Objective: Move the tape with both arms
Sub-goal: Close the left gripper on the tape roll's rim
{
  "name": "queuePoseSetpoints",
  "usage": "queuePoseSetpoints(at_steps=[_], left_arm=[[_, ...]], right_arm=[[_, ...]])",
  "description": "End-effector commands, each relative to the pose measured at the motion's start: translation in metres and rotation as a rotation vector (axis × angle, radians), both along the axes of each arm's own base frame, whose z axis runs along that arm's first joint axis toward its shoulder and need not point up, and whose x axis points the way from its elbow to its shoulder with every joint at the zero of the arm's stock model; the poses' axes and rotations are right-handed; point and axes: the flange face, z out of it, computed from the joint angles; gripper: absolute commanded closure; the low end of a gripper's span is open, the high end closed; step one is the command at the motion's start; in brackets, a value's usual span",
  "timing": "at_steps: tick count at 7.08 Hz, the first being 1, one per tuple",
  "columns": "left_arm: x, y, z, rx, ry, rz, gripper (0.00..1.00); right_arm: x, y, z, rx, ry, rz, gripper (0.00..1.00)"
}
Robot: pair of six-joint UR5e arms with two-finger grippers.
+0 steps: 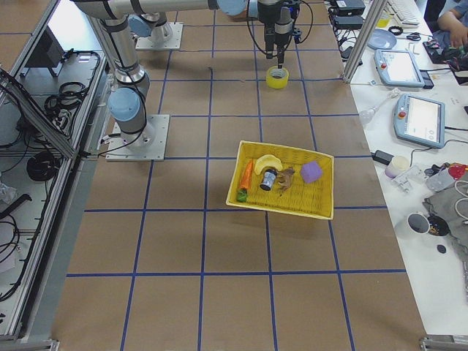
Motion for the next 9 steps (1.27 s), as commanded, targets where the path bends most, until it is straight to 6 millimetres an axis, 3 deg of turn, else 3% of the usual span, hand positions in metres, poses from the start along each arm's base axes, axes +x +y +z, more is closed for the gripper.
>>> queuePoseSetpoints(at_steps=[1, 2, 3, 6, 7, 9], left_arm=[[-0.002, -0.001, -0.004, -0.002, 0.002, 0.002, 0.19], [-0.002, -0.001, -0.014, 0.014, 0.000, 0.026, 0.22], [-0.004, 0.000, -0.020, 0.020, -0.001, 0.028, 0.33], [-0.003, 0.000, -0.019, 0.019, -0.011, 0.016, 0.95], [-0.002, 0.001, -0.015, 0.013, -0.015, 0.018, 1.00], [0.011, 0.001, 0.015, -0.015, -0.016, -0.002, 1.00]], right_arm=[[-0.002, 0.001, -0.001, 0.006, -0.012, 0.000, 0.00], [0.000, 0.001, -0.002, 0.006, -0.014, 0.003, 0.00], [0.001, 0.001, -0.002, 0.006, -0.014, 0.004, 0.00], [0.002, 0.002, 0.000, -0.002, -0.018, 0.003, 0.00], [0.002, 0.002, 0.000, 0.003, -0.019, 0.003, 0.00], [0.002, 0.003, 0.000, 0.003, -0.020, 0.004, 0.00]])
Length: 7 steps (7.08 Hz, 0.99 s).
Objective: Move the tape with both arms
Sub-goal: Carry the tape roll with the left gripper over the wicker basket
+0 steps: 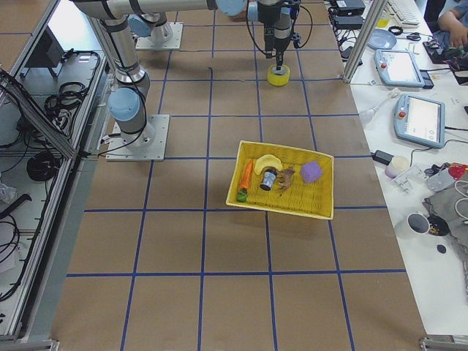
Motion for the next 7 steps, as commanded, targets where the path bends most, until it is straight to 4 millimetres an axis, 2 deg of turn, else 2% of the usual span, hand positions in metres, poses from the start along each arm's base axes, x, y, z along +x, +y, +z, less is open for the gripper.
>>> queuePoseSetpoints(at_steps=[1, 2, 5, 6, 7], left_arm=[[0.036, -0.007, 0.031, -0.007, -0.009, -0.009, 1.00], [0.092, -0.019, 0.051, -0.005, -0.015, -0.007, 1.00], [0.228, -0.025, 0.106, -0.010, -0.033, -0.025, 1.00], [0.279, -0.019, 0.116, -0.015, -0.041, -0.024, 1.00], [0.337, -0.004, 0.120, -0.008, -0.062, -0.076, 1.00]], right_arm=[[0.001, 0.000, 0.000, -0.005, 0.000, 0.003, 0.00], [0.001, -0.001, 0.001, -0.008, 0.002, 0.006, 0.00], [-0.001, -0.002, 0.004, -0.008, 0.002, 0.003, 0.00], [0.000, -0.002, 0.003, -0.008, 0.003, 0.004, 0.00], [0.000, -0.001, 0.003, -0.005, 0.003, 0.004, 0.00]])
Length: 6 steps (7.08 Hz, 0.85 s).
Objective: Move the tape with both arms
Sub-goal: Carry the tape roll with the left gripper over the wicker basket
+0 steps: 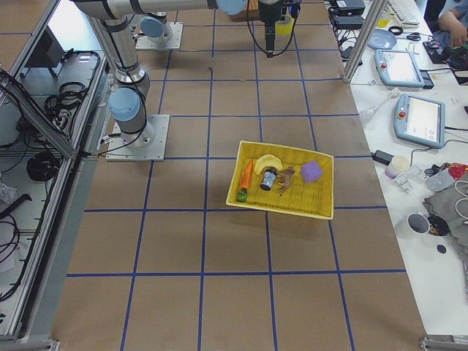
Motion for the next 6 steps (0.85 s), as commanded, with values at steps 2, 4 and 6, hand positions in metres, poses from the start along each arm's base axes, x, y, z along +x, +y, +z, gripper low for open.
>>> queuePoseSetpoints(at_steps=[2, 4, 6], left_arm=[[0.207, 0.063, 0.020, 0.031, -0.103, -0.138, 1.00], [0.358, 0.125, 0.002, 0.026, -0.057, -0.111, 1.00], [0.395, 0.140, -0.044, -0.027, -0.008, -0.116, 1.00]], right_arm=[[0.001, 0.001, -0.003, 0.010, 0.000, 0.002, 0.00], [0.001, 0.002, -0.002, 0.007, 0.000, 0.002, 0.00], [0.001, 0.002, -0.003, 0.010, 0.000, 0.002, 0.00]])
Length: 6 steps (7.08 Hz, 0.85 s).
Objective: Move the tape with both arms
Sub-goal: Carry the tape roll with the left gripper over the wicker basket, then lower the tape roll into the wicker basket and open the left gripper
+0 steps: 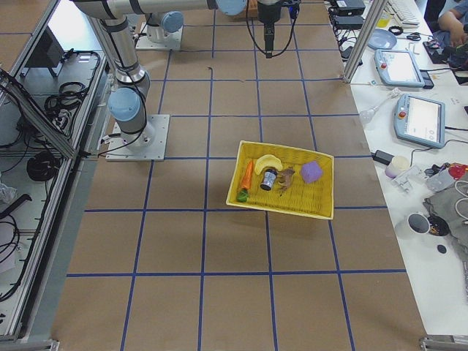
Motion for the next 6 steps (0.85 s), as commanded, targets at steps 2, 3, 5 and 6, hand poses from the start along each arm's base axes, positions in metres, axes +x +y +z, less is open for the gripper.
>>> queuePoseSetpoints(at_steps=[2, 3, 5, 6], left_arm=[[-0.010, -0.014, -0.056, 0.011, 0.027, 0.091, 1.00], [-0.034, -0.027, -0.060, 0.034, -0.024, 0.067, 1.00], [-0.031, -0.027, -0.069, 0.035, -0.030, 0.066, 0.58], [-0.031, -0.027, -0.070, 0.034, -0.030, 0.071, 0.42]], right_arm=[[0.000, 0.000, -0.001, 0.003, 0.001, 0.000, 0.00], [0.000, 0.000, 0.000, 0.001, 0.001, 0.000, 0.00], [0.000, 0.000, -0.001, 0.003, 0.003, 0.000, 0.00], [-0.001, 0.000, -0.001, 0.003, 0.006, -0.001, 0.00]])
